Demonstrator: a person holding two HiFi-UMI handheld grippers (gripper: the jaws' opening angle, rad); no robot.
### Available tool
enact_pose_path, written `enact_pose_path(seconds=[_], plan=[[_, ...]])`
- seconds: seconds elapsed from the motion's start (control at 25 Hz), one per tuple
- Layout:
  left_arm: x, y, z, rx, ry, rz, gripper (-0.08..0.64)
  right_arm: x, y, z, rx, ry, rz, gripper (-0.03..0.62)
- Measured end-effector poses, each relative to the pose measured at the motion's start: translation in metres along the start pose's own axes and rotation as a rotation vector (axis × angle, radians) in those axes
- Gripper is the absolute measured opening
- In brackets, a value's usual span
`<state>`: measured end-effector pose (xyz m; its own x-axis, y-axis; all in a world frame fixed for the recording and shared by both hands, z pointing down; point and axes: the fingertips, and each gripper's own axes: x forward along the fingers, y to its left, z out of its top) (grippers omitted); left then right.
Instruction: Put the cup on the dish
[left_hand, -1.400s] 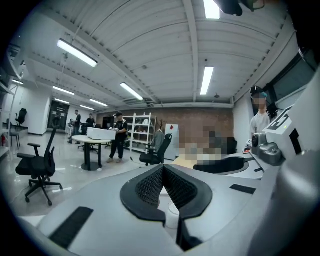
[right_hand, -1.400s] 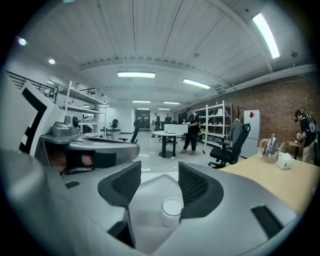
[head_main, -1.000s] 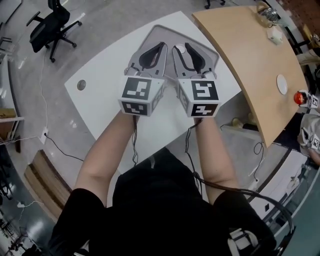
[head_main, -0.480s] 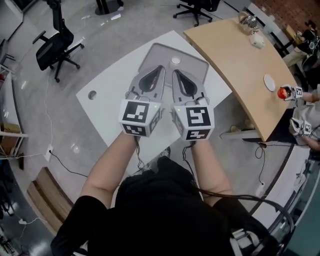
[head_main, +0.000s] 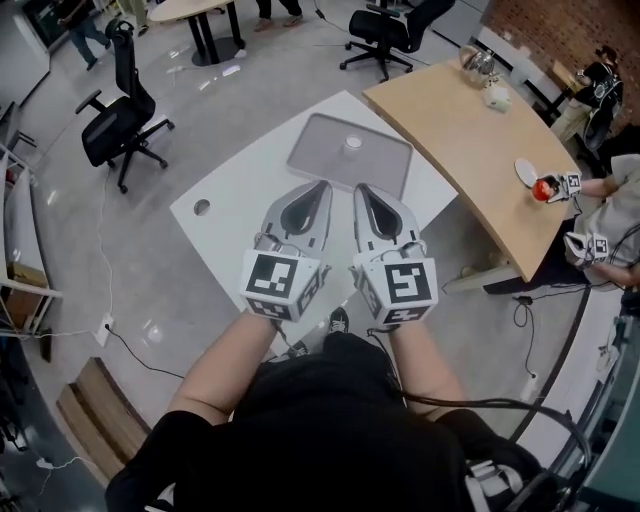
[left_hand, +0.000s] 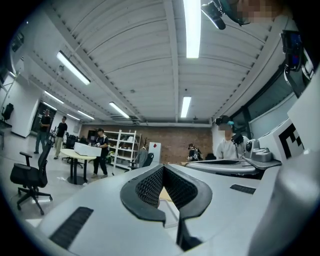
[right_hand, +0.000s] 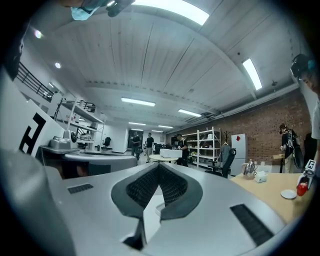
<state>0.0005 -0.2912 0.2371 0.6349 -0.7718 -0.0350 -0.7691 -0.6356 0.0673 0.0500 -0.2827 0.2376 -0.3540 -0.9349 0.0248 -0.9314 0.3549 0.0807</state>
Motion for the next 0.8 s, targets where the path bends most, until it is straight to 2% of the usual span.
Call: enact_pose_path(seconds=[0.28,0.44,0.52,0.64,0.8], plan=[[-0.047,-0.018,-0.01,0.015,0.046,-0.034,0.006,-0.025,0.038,-0.003,-0.016,0.025,0.012,0.012],[-0.067,-0.027,-0.016,0.07,0.059,-0.06,0.006,-0.037,0.059,-0.004,-0.004,0.018,0.037,0.012],[-0.076,-0.029,-0.019,0.07,0.067,-0.071,0.006,-0.043,0.065,-0.006,0.009,0.017,0.041,0.012],[-0.089,-0.031,-0.02,0.059,0.073,-0.074,0.006,-0.048,0.075,-0.009,0.024,0.025,0.05,0.012],[-0.099,-0.027,-0.015,0.082,0.062,-0.068,0.006,-0.047,0.085,-0.011,0.025,0.04,0.065,0.012]])
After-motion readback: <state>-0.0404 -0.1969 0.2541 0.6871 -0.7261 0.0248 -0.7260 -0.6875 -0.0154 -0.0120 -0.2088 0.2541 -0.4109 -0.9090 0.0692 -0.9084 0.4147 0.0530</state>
